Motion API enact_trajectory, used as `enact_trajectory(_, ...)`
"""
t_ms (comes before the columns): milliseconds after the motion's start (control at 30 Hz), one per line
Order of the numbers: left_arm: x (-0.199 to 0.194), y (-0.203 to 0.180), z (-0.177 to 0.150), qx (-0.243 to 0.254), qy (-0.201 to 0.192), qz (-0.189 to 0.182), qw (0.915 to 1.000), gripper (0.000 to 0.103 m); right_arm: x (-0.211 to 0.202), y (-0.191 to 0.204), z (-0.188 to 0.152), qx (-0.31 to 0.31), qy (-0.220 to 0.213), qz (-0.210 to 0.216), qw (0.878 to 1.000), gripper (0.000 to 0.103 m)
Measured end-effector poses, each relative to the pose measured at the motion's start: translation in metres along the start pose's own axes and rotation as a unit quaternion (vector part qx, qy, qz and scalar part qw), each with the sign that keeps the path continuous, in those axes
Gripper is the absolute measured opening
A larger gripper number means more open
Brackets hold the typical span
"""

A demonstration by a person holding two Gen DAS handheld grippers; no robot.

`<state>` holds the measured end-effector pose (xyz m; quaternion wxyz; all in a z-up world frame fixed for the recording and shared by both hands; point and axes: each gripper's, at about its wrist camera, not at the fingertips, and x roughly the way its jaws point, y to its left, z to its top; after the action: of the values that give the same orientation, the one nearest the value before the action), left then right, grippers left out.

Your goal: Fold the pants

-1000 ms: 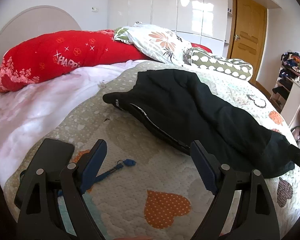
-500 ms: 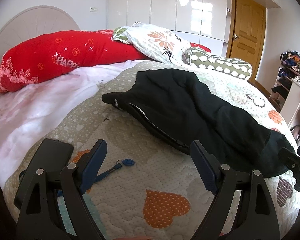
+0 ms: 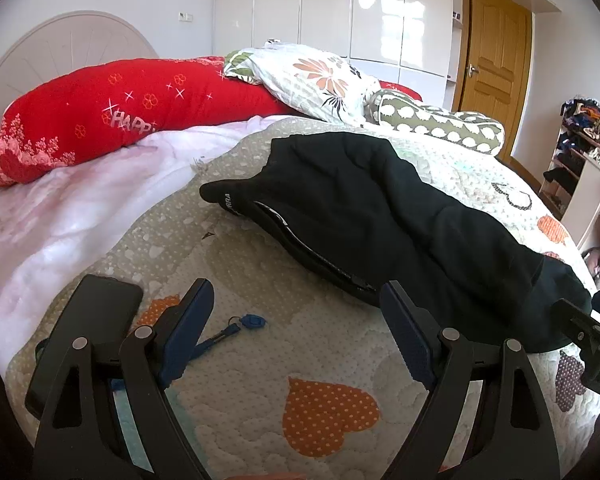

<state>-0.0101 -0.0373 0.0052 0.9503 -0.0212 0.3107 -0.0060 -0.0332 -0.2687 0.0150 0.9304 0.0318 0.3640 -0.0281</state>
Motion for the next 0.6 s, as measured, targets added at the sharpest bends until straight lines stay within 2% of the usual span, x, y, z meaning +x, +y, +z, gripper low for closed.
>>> enact_trajectory(600,0.0024,-0.0061,-0.0002,0.002,0.004,0.001,1.0000,0.085,0.0034,-0.0008,-0.0043,-0.010,0.005,-0.011,1.000,0.099)
